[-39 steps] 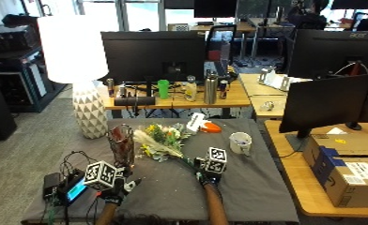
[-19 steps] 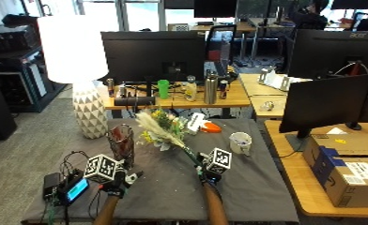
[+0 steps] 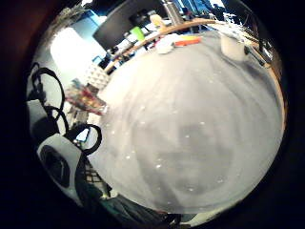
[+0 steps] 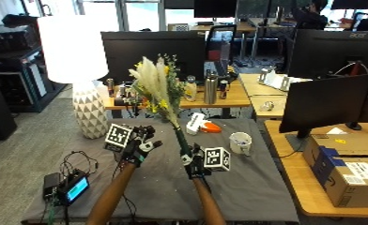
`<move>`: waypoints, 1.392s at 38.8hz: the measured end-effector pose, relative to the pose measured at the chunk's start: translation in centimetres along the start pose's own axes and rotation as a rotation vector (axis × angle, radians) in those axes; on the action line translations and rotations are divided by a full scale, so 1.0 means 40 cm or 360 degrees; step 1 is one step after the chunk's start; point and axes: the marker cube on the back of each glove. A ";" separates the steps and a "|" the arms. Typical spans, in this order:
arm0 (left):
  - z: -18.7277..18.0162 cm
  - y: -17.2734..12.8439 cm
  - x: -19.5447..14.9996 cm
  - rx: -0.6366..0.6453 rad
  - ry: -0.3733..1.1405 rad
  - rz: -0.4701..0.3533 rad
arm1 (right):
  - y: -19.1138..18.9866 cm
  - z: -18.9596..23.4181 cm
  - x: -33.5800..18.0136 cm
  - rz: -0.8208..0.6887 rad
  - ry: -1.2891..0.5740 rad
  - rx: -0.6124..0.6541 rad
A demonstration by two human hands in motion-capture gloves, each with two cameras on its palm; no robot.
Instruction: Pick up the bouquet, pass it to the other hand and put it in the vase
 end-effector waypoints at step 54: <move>-0.391 -0.150 0.270 0.0647 0.0013 0.0373 | -0.043 -0.126 -0.083 -0.0161 0.0710 -0.0184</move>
